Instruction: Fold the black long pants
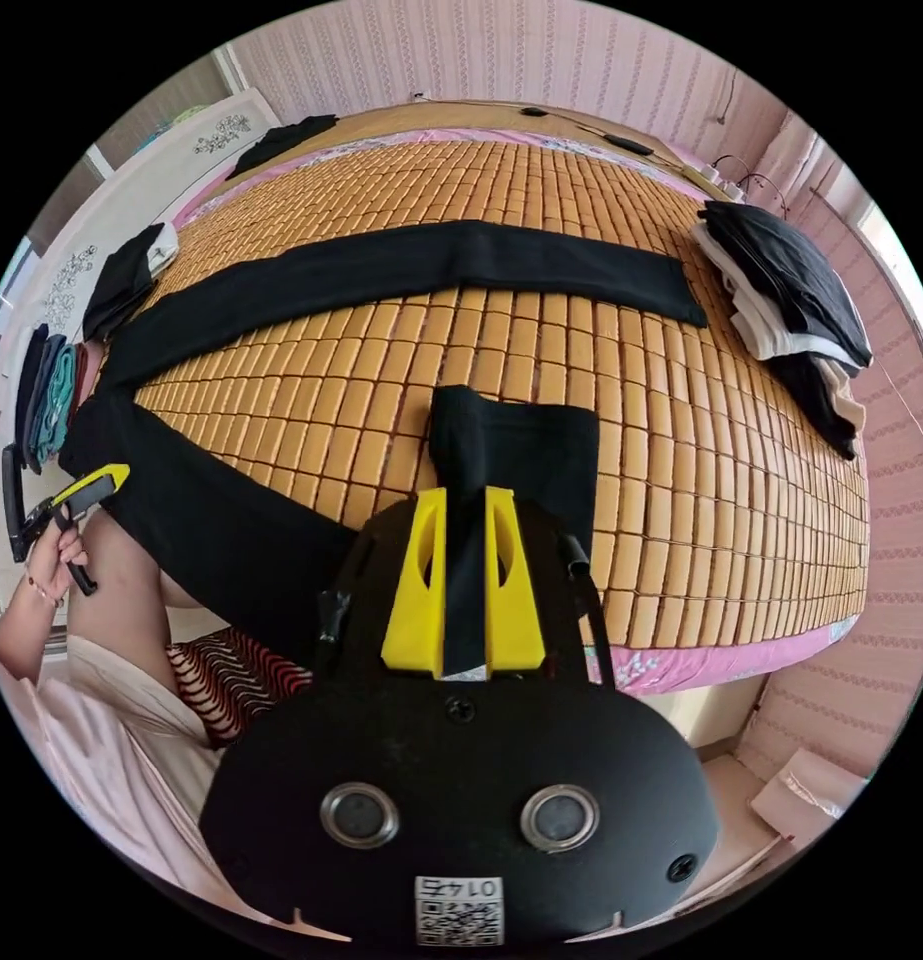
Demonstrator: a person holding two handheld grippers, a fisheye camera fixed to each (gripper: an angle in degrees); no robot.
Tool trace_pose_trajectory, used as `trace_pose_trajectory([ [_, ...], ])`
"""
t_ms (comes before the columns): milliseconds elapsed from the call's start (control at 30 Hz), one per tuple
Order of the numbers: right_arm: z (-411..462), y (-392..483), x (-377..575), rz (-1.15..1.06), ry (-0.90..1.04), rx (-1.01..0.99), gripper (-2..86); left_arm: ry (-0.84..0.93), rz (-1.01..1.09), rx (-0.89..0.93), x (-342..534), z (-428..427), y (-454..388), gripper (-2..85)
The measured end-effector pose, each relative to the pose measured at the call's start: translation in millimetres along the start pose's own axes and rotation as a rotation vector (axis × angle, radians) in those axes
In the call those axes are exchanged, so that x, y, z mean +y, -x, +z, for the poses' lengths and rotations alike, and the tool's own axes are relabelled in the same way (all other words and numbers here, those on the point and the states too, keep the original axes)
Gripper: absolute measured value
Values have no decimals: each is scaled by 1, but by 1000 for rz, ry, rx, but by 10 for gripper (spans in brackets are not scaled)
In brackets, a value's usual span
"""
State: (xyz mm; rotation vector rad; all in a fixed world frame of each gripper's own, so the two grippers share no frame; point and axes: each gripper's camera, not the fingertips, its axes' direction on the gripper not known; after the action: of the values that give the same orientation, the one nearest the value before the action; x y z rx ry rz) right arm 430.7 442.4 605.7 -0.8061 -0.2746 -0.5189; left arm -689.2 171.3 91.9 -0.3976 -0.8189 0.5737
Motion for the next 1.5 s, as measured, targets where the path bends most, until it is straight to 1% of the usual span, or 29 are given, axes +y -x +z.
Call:
trace_pose_trajectory([
  [33,-2,-4,0,12,-1,-7,28,24,-20,6,-1,7,-1,-9],
  [67,-10,-13,1,34,-17,-66,21,-34,-49,15,0,7,-1,-9],
  [133,-44,-32,11,88,-149,-156,16,-27,-66,34,-3,8,0,-9],
  [200,-106,-68,49,172,-426,-273,13,-32,-62,-6,-6,0,-3,-10],
  [267,-138,-99,88,246,-578,-382,14,-83,-33,-14,-9,-12,-10,-10],
  [300,-147,-119,113,303,-616,-417,14,-114,-13,4,-10,-18,-15,-10],
  [333,-148,-127,125,343,-620,-410,15,-124,-7,10,-11,-20,-18,-10],
  [367,-143,-142,146,419,-605,-368,16,-139,12,6,-13,-23,-24,-10],
  [400,-133,-156,161,501,-550,-321,15,-144,39,-3,-15,-23,-31,-10],
  [467,-121,-170,177,604,-481,-291,14,-119,64,-3,-17,-18,-40,-10],
  [533,-123,-169,184,643,-480,-279,13,-83,88,10,-20,-11,-49,-10],
  [567,-126,-162,179,621,-469,-269,12,-76,106,9,-21,-9,-56,-10],
  [667,-130,-135,136,477,-338,-202,6,-60,145,11,-28,-1,-70,-10],
  [767,-129,-106,82,344,-184,-47,-4,-32,180,-17,-40,10,-82,-10],
  [833,-126,-95,54,308,-110,46,-4,-12,193,-37,-48,19,-88,-10],
  [900,-118,-86,25,252,20,155,-4,19,208,-79,-55,30,-94,-10],
  [933,-123,-82,22,221,8,177,-4,35,217,-94,-56,34,-95,-10],
  [1000,-138,-69,6,108,61,238,-4,59,293,-115,-56,40,-100,-10],
  [1067,-151,-66,-3,56,102,269,-4,80,293,-121,-57,40,-101,-10],
  [1167,-173,-73,-10,92,109,214,-4,71,240,-52,-54,39,-92,-10],
  [1200,-184,-75,-18,107,146,184,-4,61,196,-24,-53,36,-87,-9],
  [1267,-203,-70,-35,85,190,199,-4,21,165,-41,-50,25,-82,-9],
  [1300,-222,-61,-46,51,135,244,-4,-35,171,-48,-48,12,-78,-9],
  [1367,-247,-46,-69,-3,64,259,-4,-91,161,-79,-50,-4,-64,-9],
  [1500,-275,-22,-145,-46,-21,182,-4,-105,52,-220,-74,-20,-10,-10],
])
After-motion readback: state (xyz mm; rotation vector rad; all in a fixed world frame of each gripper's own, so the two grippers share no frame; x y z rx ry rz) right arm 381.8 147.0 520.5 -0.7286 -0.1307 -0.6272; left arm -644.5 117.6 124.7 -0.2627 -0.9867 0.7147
